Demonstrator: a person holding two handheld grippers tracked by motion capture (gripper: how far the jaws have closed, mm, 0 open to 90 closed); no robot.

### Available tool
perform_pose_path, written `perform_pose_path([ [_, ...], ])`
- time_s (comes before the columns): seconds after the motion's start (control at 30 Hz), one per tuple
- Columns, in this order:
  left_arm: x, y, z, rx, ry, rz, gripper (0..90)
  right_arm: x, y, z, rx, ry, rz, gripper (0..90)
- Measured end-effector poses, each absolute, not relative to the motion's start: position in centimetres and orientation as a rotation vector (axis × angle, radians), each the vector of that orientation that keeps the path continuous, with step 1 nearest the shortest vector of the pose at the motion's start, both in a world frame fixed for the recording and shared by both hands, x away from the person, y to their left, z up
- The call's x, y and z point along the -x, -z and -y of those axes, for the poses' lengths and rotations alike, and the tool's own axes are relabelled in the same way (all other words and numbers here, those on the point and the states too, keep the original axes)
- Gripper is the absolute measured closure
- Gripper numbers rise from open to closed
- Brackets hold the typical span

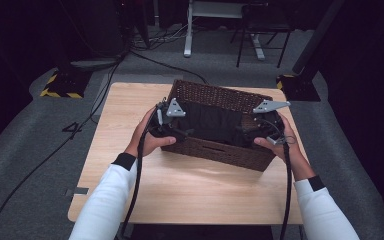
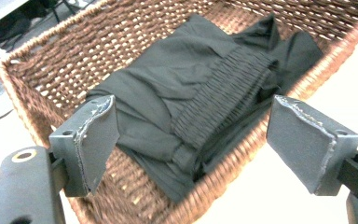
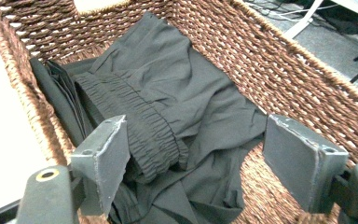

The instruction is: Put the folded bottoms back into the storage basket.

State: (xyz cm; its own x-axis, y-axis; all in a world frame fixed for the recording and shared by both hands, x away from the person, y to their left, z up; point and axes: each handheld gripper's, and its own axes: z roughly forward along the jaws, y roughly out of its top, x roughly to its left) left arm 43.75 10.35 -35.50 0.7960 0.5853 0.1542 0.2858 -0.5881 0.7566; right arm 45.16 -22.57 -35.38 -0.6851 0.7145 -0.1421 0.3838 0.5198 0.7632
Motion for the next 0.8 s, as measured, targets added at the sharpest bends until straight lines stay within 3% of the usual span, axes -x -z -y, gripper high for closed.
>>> perform_pose_path([
  [0.5,-40.9,36.3,-13.4,-2.209,-0.622,-0.725,16.4,-42.6,35.3,24.3,-0.877,-0.982,-2.296,24.9],
  [0.8,-38.7,37.8,-14.6,-2.205,-0.626,-0.725,16.4,-40.9,35.1,25.7,-0.864,-0.985,-2.271,25.1],
])
